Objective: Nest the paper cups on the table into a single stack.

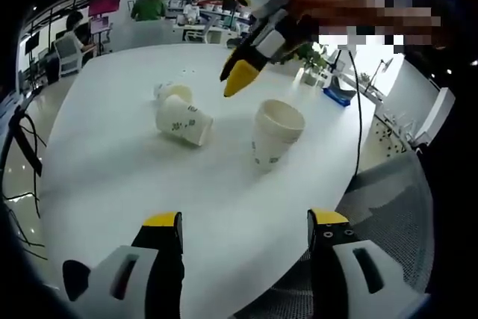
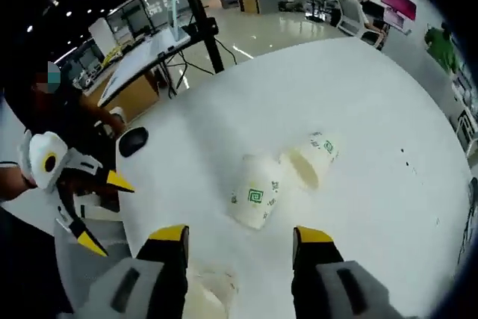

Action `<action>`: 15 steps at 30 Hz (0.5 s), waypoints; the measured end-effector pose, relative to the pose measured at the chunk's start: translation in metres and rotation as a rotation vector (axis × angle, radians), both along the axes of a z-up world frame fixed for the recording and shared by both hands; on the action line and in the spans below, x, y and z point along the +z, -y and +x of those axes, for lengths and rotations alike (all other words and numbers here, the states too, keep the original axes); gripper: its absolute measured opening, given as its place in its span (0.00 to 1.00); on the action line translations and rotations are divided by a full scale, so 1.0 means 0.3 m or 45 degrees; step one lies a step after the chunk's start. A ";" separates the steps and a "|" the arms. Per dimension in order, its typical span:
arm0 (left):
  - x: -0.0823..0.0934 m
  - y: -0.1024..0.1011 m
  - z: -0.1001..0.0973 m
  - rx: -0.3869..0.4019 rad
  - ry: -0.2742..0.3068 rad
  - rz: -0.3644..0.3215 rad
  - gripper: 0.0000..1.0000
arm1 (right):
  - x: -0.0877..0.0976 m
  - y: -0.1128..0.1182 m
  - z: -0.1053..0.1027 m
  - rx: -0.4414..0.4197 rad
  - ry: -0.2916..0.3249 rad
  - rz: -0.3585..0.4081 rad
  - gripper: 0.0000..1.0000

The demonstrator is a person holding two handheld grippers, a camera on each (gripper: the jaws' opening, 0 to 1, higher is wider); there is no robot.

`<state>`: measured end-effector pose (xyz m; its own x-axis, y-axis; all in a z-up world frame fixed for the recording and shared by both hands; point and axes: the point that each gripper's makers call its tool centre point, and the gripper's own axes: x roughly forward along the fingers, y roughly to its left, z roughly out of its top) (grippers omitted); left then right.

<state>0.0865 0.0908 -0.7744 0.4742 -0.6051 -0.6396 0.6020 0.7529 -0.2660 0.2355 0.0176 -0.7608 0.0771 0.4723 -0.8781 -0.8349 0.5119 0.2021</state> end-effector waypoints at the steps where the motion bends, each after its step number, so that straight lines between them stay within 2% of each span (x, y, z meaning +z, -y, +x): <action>1: 0.000 0.000 -0.001 0.001 0.000 -0.001 0.66 | -0.012 -0.004 0.004 -0.013 -0.008 -0.005 0.55; 6: -0.005 -0.006 -0.003 0.012 -0.004 -0.003 0.66 | -0.063 -0.041 0.032 -0.088 -0.055 -0.013 0.54; 10: -0.005 -0.008 -0.006 0.020 -0.006 -0.005 0.66 | -0.122 -0.038 0.051 -0.139 -0.076 -0.068 0.53; 15: 0.009 -0.009 0.000 0.035 -0.001 -0.011 0.66 | -0.152 -0.050 0.047 -0.203 -0.119 -0.065 0.53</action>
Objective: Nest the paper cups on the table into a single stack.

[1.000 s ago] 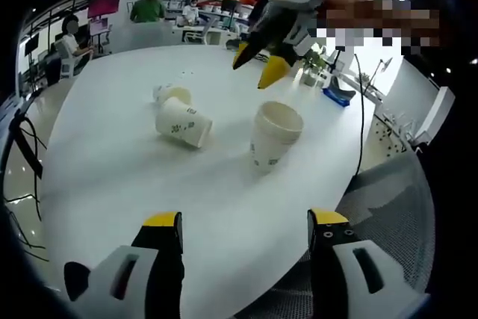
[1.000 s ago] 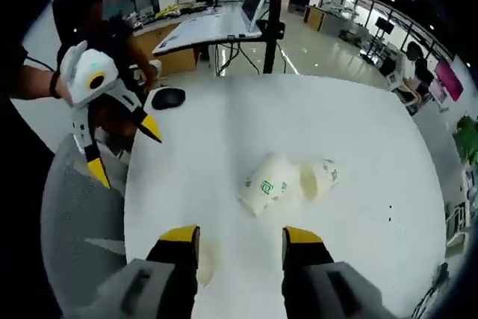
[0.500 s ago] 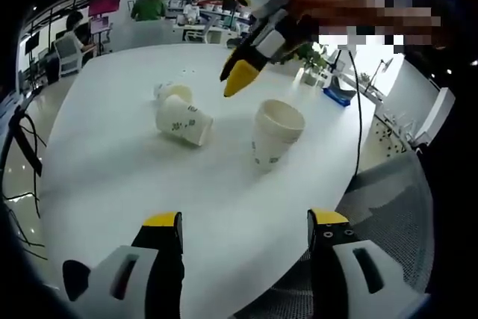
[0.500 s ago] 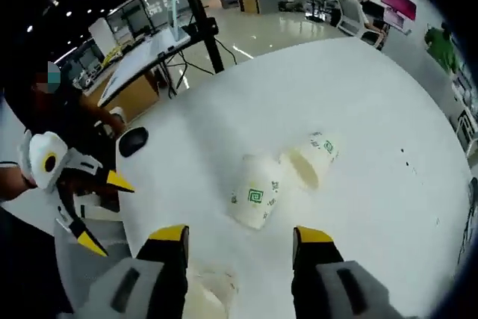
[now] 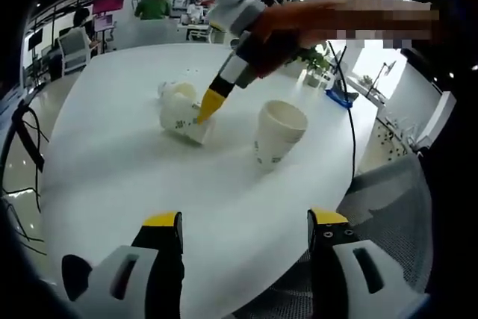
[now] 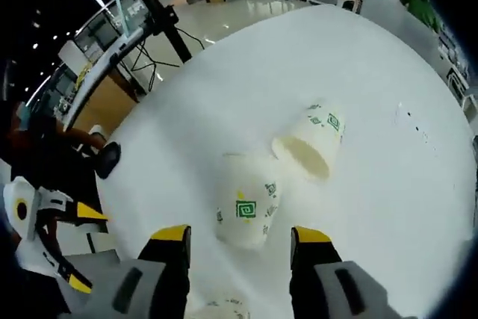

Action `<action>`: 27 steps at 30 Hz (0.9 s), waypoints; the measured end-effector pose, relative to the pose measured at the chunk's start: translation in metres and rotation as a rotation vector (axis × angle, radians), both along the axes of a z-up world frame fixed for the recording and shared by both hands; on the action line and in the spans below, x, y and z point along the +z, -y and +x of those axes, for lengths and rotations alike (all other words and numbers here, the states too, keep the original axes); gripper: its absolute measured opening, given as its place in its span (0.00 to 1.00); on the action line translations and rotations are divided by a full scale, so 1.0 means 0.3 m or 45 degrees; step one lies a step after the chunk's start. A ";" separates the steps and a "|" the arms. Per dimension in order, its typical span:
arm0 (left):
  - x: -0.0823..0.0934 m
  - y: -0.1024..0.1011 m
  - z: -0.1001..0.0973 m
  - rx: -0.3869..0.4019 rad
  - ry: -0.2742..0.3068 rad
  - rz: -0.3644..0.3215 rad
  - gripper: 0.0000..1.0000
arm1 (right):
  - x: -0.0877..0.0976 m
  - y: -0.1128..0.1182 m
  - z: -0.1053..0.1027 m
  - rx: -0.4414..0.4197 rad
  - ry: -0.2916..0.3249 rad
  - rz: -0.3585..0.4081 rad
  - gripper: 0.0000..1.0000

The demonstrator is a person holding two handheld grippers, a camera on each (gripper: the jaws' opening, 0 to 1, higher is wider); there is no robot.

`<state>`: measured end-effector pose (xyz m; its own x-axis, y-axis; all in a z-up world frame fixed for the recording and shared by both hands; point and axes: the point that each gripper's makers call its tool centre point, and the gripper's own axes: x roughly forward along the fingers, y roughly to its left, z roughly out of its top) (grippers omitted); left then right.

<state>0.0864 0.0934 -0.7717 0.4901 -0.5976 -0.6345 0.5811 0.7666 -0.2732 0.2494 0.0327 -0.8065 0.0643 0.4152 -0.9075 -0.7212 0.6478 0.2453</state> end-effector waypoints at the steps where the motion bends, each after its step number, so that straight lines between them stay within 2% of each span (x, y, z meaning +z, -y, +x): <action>1: 0.000 0.000 0.000 0.001 0.000 0.000 0.66 | -0.010 -0.005 0.000 -0.008 -0.008 -0.001 0.53; 7: 0.012 -0.004 -0.016 0.012 -0.004 -0.001 0.66 | -0.012 -0.002 -0.013 -0.042 -0.023 -0.010 0.51; 14: 0.007 -0.016 -0.028 0.026 -0.012 -0.003 0.66 | -0.049 -0.004 0.001 -0.074 -0.015 -0.049 0.47; 21: -0.001 -0.037 -0.030 0.040 -0.018 -0.001 0.66 | -0.072 -0.012 0.008 -0.076 -0.003 -0.069 0.35; 27: -0.001 -0.052 -0.033 0.052 -0.019 0.002 0.66 | -0.061 -0.019 -0.017 -0.049 0.003 -0.058 0.35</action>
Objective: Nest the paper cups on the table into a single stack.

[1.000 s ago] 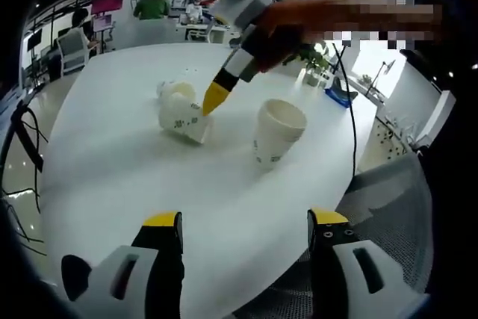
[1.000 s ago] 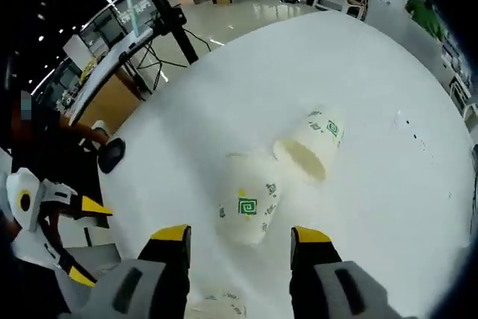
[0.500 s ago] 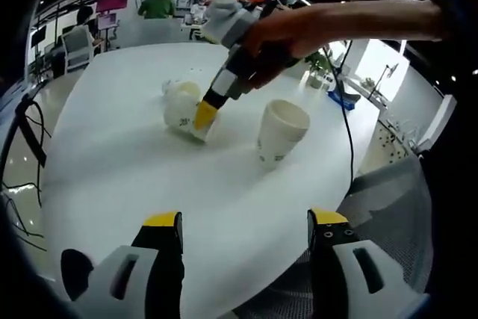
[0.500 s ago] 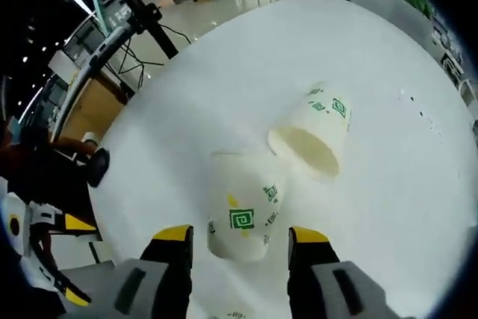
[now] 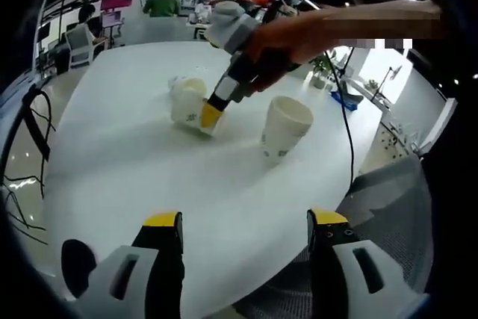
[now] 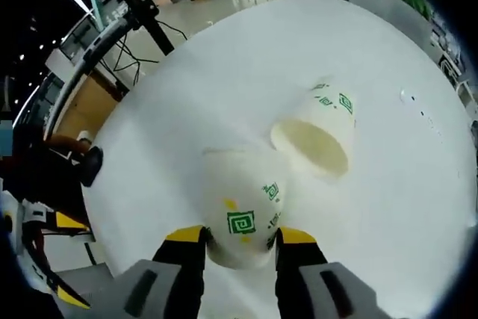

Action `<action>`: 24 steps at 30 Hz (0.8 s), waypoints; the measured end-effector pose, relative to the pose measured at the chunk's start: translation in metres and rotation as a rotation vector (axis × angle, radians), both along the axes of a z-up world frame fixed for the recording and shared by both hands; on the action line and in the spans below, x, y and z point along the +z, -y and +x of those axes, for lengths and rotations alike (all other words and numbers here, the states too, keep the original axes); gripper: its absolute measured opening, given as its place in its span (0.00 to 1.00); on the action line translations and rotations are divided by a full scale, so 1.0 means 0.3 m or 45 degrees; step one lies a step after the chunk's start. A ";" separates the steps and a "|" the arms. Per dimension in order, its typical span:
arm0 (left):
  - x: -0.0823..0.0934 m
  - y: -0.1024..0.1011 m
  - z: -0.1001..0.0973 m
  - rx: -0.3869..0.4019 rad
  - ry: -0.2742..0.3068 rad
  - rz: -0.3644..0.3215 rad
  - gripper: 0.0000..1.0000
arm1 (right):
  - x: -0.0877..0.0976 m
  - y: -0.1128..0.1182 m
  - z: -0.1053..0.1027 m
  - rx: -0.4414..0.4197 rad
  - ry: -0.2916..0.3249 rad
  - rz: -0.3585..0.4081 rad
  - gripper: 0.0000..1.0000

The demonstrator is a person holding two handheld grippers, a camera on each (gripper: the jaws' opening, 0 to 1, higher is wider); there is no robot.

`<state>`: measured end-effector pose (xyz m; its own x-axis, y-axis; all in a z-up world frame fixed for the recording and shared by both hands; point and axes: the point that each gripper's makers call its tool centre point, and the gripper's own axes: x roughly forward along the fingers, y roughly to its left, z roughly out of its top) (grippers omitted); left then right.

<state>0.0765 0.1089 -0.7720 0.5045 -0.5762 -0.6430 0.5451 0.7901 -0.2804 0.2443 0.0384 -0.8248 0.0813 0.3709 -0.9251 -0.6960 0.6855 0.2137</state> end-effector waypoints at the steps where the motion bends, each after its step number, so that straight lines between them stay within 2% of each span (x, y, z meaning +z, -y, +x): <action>1: 0.000 -0.002 -0.001 0.001 0.000 0.001 0.66 | 0.001 0.002 -0.002 0.008 0.002 0.002 0.35; 12: 0.016 0.012 0.010 -0.005 0.011 0.003 0.65 | 0.042 0.019 -0.004 0.087 0.050 0.037 0.34; 14: 0.023 0.018 0.016 -0.012 0.018 0.005 0.65 | 0.065 0.030 -0.015 0.099 0.062 0.045 0.34; 20: 0.046 0.022 0.053 -0.018 0.039 -0.002 0.65 | 0.101 0.027 -0.035 0.108 0.081 0.082 0.34; 24: 0.054 0.020 0.079 -0.005 0.050 -0.020 0.65 | 0.100 0.047 -0.036 0.159 0.119 0.058 0.34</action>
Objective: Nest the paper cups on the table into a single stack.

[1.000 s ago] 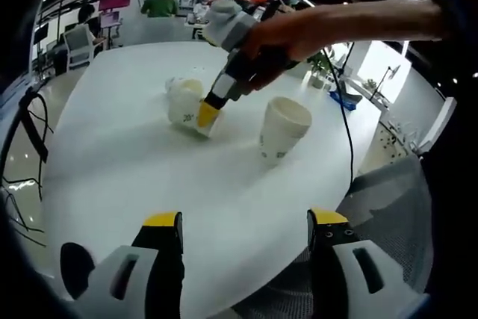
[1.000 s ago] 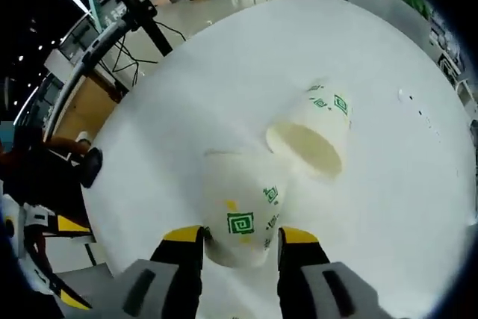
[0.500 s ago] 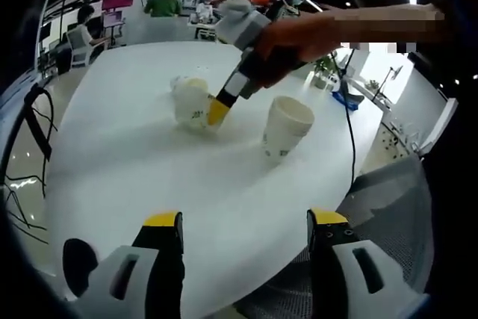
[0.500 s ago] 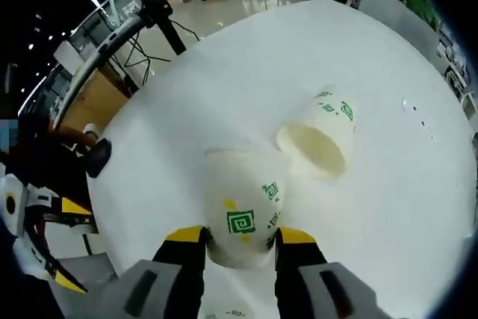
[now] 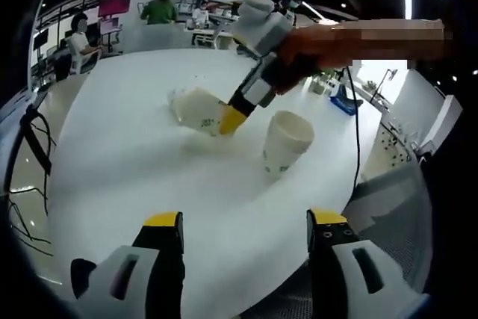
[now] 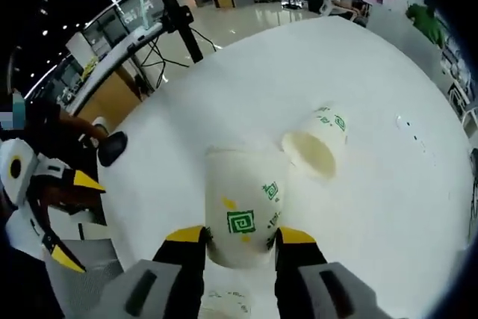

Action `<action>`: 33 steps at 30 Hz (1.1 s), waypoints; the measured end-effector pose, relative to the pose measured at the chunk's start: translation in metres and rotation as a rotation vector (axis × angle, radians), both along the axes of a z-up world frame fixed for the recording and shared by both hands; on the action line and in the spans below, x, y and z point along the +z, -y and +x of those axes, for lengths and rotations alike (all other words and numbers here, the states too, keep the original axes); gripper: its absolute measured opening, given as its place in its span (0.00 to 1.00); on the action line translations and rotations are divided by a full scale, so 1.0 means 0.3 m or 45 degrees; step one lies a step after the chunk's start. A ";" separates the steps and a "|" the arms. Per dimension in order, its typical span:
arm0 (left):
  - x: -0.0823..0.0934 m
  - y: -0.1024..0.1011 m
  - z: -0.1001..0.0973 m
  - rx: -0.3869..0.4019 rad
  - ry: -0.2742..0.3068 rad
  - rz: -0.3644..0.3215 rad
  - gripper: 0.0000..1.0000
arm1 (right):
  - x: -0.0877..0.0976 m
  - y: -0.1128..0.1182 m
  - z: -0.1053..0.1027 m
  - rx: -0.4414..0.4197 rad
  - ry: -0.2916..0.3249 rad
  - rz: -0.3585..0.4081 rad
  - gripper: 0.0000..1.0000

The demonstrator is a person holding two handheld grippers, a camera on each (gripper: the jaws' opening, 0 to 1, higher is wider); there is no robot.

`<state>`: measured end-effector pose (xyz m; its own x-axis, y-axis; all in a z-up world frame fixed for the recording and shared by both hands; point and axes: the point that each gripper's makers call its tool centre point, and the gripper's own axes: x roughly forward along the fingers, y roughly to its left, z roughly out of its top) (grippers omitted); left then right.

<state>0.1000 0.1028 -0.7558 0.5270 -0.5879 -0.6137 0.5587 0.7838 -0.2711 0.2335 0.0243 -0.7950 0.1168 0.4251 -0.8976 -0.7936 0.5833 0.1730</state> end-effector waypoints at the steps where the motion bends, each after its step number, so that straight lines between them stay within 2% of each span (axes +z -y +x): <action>1: 0.000 -0.002 0.005 0.003 0.001 -0.002 0.65 | 0.002 0.002 0.003 0.001 0.001 0.003 0.34; 6: 0.007 0.005 0.019 -0.007 0.010 0.001 0.65 | 0.021 0.015 -0.003 -0.007 0.001 0.035 0.34; 8: 0.011 0.001 0.031 -0.007 0.011 0.000 0.65 | 0.046 0.022 -0.013 -0.004 0.009 0.040 0.34; 12: 0.057 0.001 0.074 0.019 0.030 -0.041 0.64 | 0.078 0.002 -0.009 -0.017 0.014 0.090 0.34; 20: 0.170 0.011 0.176 0.043 0.089 -0.097 0.64 | 0.155 -0.020 -0.013 0.039 0.088 0.125 0.34; 22: 0.193 0.013 0.202 0.041 0.106 -0.104 0.64 | 0.154 -0.021 -0.004 0.054 0.103 0.125 0.34; 27: 0.226 0.030 0.240 0.023 0.131 -0.107 0.64 | 0.201 -0.009 -0.055 0.079 0.136 0.133 0.34; 30: 0.252 0.042 0.258 0.014 0.139 -0.115 0.63 | 0.196 -0.019 -0.054 0.104 0.157 0.135 0.34; 33: 0.277 0.062 0.276 0.000 0.152 -0.121 0.62 | 0.221 0.002 -0.077 0.121 0.180 0.140 0.34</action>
